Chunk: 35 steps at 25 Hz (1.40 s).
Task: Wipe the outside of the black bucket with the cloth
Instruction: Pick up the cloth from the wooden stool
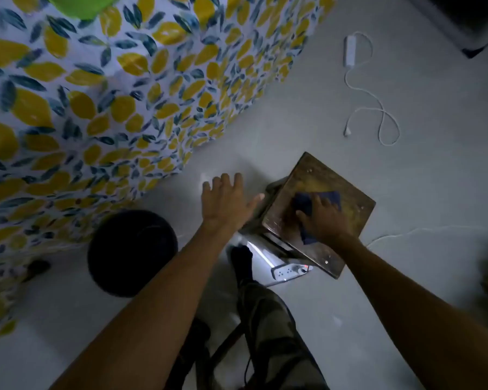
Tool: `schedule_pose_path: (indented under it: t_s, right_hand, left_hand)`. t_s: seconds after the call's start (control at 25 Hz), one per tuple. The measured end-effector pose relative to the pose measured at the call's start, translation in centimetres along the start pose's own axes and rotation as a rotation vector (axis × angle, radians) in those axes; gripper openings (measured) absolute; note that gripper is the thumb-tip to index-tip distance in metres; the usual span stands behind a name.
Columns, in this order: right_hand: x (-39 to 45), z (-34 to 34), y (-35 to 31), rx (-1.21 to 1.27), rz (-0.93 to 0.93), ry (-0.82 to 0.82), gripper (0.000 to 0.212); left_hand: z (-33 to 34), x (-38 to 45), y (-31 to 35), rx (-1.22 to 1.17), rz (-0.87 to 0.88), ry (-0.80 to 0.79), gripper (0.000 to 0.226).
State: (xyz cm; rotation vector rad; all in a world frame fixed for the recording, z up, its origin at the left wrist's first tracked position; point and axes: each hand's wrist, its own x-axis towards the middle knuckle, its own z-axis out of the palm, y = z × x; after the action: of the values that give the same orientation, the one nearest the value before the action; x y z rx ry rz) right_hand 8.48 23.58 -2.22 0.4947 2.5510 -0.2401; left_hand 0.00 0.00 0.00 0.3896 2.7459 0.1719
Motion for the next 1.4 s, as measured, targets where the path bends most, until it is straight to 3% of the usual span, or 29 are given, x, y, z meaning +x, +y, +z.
schedule_pose_path:
  t_s: [0.16,0.52,0.72,1.04,1.4]
  right_hand:
    - [1.5,1.2,2.5,-0.005,0.062,0.034,0.061]
    - [1.4,5.4,5.6,0.020,0.119,0.068,0.085]
    - [2.1,7.6,3.7,0.006,0.186,0.132,0.116]
    - [1.8,10.7,3.1,-0.029,0.104,0.324,0.101]
    - [-0.3,12.2,1.3,-0.015,-0.015,0.344,0.118]
  left_hand:
    - [3.0,1.6,5.2,0.049,0.185,0.017,0.071]
    - [8.2,3.9,7.6,0.070,0.277,0.076,0.066]
    - [9.8,4.9,7.9,0.043,0.264,0.080,0.067]
    - [12.3,5.3,5.4,0.053,0.216,0.130,0.072]
    - [10.9,1.0,3.2,0.079,0.095,0.155,0.079]
